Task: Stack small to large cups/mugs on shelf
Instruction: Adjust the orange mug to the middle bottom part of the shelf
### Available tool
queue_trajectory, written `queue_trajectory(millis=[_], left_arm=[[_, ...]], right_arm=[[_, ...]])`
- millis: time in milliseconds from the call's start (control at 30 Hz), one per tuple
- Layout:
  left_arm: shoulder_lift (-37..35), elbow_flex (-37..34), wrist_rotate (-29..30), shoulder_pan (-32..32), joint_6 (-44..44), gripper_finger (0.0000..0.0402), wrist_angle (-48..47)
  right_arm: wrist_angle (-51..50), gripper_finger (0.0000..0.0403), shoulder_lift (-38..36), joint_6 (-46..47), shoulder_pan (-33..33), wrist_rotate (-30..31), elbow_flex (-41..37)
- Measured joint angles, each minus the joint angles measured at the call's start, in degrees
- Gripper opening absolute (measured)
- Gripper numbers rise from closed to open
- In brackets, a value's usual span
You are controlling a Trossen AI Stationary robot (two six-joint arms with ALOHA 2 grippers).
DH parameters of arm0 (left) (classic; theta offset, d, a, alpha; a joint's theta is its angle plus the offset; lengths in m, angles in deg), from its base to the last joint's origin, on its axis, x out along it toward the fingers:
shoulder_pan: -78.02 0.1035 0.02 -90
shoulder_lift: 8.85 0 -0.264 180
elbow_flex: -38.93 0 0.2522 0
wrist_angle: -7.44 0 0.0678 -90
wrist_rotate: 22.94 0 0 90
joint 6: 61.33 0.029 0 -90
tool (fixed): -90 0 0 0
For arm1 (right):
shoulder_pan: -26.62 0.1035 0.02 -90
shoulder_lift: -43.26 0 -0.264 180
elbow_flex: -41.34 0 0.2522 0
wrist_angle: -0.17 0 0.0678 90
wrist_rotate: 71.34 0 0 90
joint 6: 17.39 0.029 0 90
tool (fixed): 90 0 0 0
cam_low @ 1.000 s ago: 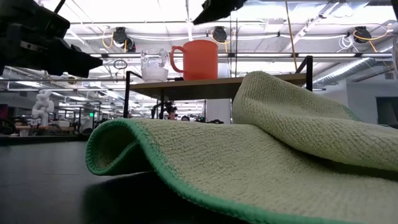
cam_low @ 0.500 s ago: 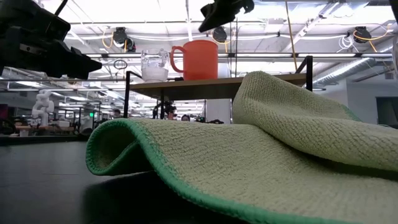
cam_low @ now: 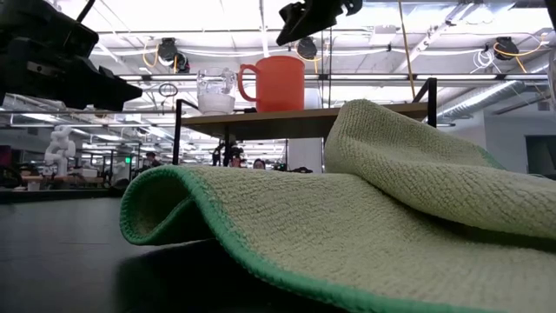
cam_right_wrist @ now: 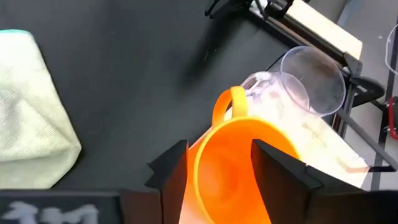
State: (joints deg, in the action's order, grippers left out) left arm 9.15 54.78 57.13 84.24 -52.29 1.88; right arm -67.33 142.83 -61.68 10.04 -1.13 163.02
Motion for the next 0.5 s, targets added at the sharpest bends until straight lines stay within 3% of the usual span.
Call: queue_trajectory(millis=[500], left_arm=[[0.0,0.0,-0.02,0.0,-0.33,0.0031,-0.74]], right_arm=[[0.13,0.0165,0.0,1.57,0.33,0.04,-2.4]])
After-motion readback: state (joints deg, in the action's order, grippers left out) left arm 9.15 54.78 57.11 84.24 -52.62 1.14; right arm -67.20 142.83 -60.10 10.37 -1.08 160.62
